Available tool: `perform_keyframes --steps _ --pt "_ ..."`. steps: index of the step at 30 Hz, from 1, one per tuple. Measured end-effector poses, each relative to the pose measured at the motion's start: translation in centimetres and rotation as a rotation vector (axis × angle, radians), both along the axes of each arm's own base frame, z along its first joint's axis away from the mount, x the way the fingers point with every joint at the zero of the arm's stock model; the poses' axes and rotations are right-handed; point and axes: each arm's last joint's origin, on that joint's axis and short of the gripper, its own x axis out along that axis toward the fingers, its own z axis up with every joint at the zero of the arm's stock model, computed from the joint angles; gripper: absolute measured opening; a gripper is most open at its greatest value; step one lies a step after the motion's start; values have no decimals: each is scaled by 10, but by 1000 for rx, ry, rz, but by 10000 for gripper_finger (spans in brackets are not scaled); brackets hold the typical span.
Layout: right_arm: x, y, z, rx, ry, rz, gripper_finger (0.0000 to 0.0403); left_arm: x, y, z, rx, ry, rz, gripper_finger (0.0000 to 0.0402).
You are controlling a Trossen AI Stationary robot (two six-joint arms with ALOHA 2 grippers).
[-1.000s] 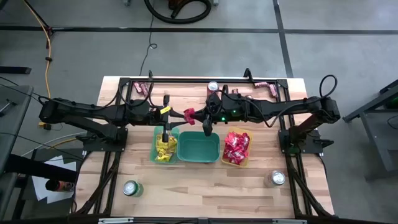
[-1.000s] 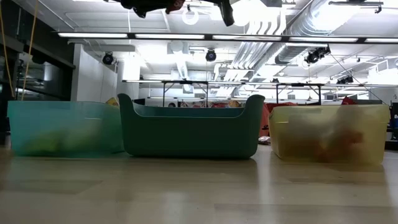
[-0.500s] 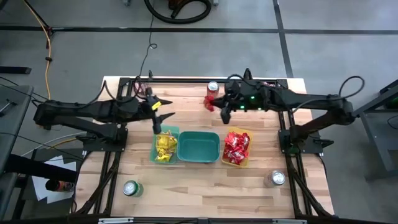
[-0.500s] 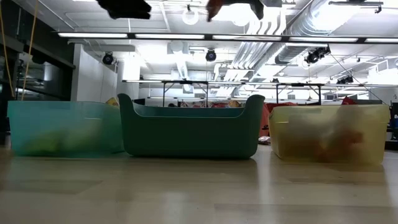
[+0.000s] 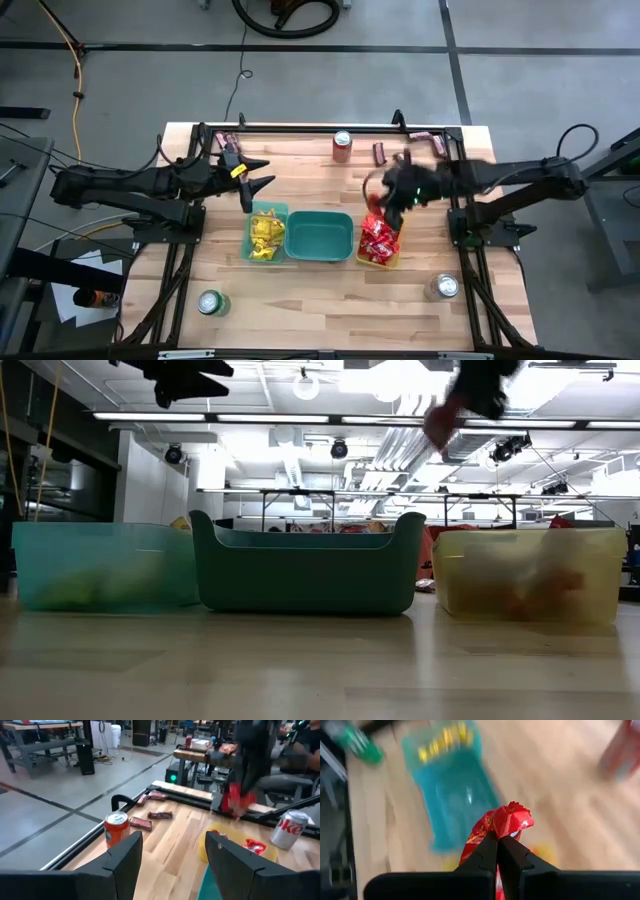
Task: Sort candy
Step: Put the red candy into the yellow bin
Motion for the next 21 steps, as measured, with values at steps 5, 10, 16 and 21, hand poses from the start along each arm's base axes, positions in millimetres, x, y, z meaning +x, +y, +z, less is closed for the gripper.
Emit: perform_keyframes --steps 5,10,16,21 --pt "-12 18 -54 107 167 -64 0 3 0 0 1 -14 0 204" --pt "-21 24 -80 161 245 -135 0 4 0 0 11 -6 14 204" --pt "-21 22 -81 165 249 -165 1 4 1 1 14 -14 33 204" --pt "-21 20 -82 206 259 -180 43 4 1 1 14 -19 33 204"
